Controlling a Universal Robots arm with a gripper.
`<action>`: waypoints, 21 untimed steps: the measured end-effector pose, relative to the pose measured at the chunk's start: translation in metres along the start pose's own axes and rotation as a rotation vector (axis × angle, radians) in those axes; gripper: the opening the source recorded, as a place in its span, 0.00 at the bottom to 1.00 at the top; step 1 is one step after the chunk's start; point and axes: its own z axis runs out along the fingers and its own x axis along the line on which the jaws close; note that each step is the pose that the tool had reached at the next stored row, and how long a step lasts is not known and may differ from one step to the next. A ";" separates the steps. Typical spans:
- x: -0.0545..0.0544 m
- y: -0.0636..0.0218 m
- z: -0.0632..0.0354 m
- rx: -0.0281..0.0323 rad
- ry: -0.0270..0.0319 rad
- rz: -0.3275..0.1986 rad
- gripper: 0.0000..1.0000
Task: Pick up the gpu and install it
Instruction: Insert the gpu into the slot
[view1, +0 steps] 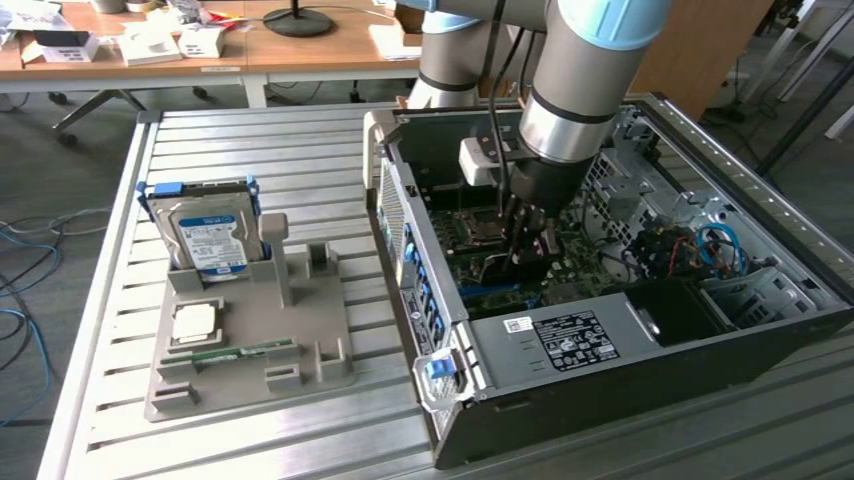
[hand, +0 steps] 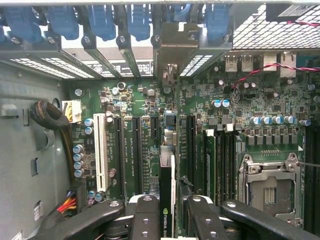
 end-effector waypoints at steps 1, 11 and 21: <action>0.000 0.0000 0.0000 -0.0001 0.0000 0.000 0.26; 0.000 0.0000 0.0000 -0.0005 -0.0003 -0.020 0.26; 0.000 0.0000 0.0000 -0.0008 -0.0015 -0.027 0.26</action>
